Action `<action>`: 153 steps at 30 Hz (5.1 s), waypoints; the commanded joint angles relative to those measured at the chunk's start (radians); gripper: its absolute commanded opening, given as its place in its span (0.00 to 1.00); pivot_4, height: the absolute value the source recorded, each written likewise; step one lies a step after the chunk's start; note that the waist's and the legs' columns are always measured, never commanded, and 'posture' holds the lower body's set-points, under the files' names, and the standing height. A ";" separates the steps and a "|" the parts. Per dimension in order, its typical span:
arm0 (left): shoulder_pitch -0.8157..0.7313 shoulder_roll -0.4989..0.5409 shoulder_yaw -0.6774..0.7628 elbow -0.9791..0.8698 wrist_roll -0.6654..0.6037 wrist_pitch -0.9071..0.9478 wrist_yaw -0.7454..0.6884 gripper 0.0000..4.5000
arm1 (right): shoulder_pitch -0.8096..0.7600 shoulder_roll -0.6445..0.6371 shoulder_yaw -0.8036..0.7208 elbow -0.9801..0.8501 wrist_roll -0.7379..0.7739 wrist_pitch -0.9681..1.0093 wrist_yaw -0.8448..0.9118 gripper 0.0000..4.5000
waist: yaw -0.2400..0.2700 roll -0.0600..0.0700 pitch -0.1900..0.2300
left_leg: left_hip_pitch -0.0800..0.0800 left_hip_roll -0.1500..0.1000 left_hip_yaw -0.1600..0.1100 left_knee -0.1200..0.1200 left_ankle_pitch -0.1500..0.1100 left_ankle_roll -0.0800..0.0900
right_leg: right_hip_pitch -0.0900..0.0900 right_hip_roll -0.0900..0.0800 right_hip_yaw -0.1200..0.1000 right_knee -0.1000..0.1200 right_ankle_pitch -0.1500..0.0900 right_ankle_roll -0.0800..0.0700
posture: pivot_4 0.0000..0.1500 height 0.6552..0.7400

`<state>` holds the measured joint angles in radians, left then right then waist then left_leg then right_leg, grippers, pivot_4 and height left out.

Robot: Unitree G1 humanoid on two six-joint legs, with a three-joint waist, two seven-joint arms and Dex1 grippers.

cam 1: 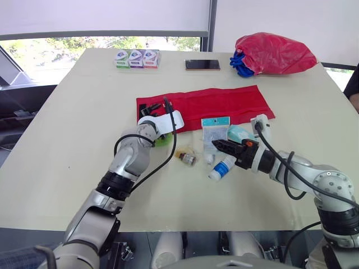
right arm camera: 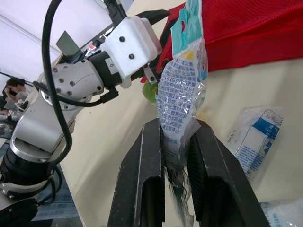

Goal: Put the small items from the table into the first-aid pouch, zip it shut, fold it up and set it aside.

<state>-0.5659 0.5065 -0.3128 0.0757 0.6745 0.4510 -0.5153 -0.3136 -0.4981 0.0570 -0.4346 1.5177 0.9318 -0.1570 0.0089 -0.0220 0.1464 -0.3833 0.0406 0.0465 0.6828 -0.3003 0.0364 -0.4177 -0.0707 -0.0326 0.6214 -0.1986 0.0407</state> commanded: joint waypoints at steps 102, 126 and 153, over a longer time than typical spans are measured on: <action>0.051 -0.022 0.127 0.020 -0.613 -0.428 -0.304 0.01 | -0.395 0.574 -0.354 0.782 -0.291 0.027 0.054 0.03 | -0.024 0.000 0.003 | -0.006 -0.002 -0.002 0.001 0.000 0.000 | -0.003 0.001 -0.002 0.002 0.001 0.000 | 1.00 1.00; 0.046 -0.149 0.245 -0.111 -0.897 0.004 -0.268 0.01 | -0.349 0.695 -0.373 0.718 -0.311 -0.027 0.079 0.03 | -0.026 0.001 0.003 | -0.004 -0.003 -0.003 0.001 0.000 0.000 | -0.003 0.001 0.000 0.003 0.001 0.000 | 1.00 1.00; 0.017 -0.137 0.269 0.018 -0.911 -0.011 -0.279 0.01 | -0.323 0.601 -0.242 0.672 -0.566 0.013 0.239 0.03 | -0.025 0.001 0.003 | -0.003 -0.003 -0.002 0.000 0.000 -0.001 | -0.003 0.001 0.001 0.003 0.001 0.000 | 1.00 1.00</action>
<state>-0.5217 0.3708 -0.0488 0.1042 -0.2119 0.4577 -0.7829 -0.6262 0.0951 -0.1972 0.2831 0.9467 0.9363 0.0602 -0.0165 -0.0210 0.1496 -0.3869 0.0375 0.0447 0.6832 -0.2999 0.0358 -0.4208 -0.0693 -0.0319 0.6238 -0.1980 0.0405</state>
